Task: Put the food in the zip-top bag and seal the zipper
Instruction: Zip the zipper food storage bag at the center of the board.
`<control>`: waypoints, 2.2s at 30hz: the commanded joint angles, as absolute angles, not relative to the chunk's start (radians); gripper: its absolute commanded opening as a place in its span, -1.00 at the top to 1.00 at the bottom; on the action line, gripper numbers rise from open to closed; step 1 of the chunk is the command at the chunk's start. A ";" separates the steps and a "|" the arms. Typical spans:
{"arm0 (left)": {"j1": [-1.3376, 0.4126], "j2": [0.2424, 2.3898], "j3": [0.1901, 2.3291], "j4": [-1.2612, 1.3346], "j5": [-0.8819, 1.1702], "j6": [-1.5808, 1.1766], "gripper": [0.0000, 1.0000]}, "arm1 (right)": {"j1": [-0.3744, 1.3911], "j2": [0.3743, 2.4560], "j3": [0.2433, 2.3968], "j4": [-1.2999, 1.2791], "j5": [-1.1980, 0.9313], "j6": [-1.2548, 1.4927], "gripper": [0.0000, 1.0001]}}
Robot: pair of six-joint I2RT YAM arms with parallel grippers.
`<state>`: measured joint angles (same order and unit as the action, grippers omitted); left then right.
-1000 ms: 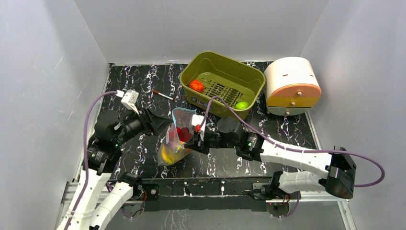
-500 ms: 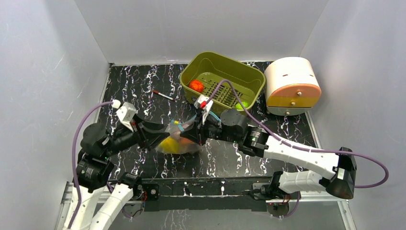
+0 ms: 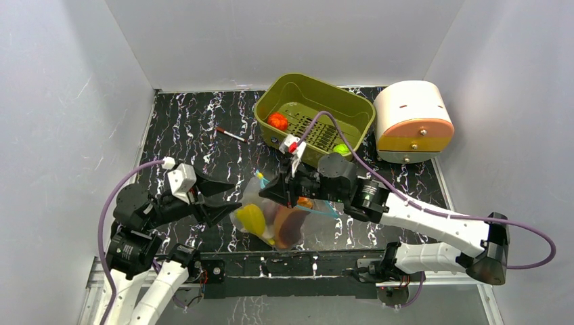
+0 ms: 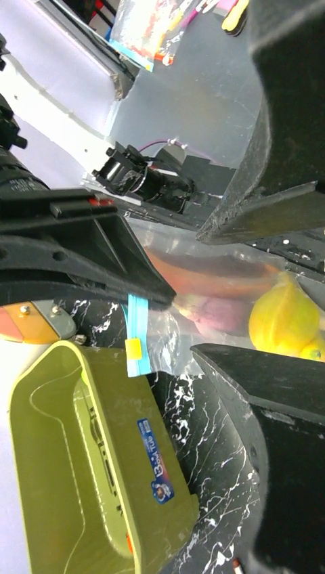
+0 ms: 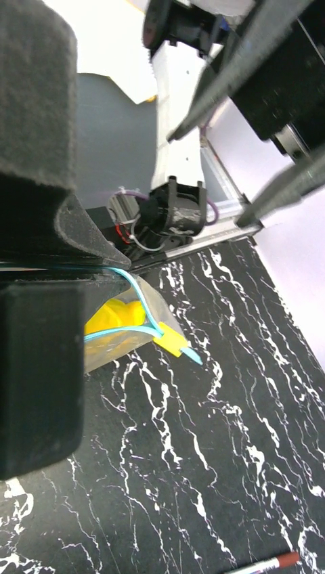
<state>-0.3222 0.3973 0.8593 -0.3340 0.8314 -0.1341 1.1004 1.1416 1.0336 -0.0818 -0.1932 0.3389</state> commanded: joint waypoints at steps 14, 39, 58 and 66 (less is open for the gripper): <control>-0.320 0.497 0.723 -0.058 1.084 -0.209 0.05 | 1.106 0.974 0.957 0.040 -0.400 0.149 1.00; -0.321 0.533 0.659 0.159 1.224 -0.368 0.56 | 1.109 1.067 1.035 0.029 -0.564 0.002 1.00; -0.321 0.529 0.669 0.098 1.224 -0.287 1.00 | 1.109 1.093 1.061 -0.024 -0.535 -0.013 0.68; -0.321 0.530 0.683 0.071 1.214 -0.247 1.00 | 1.109 1.005 1.107 -0.136 -0.400 0.020 0.35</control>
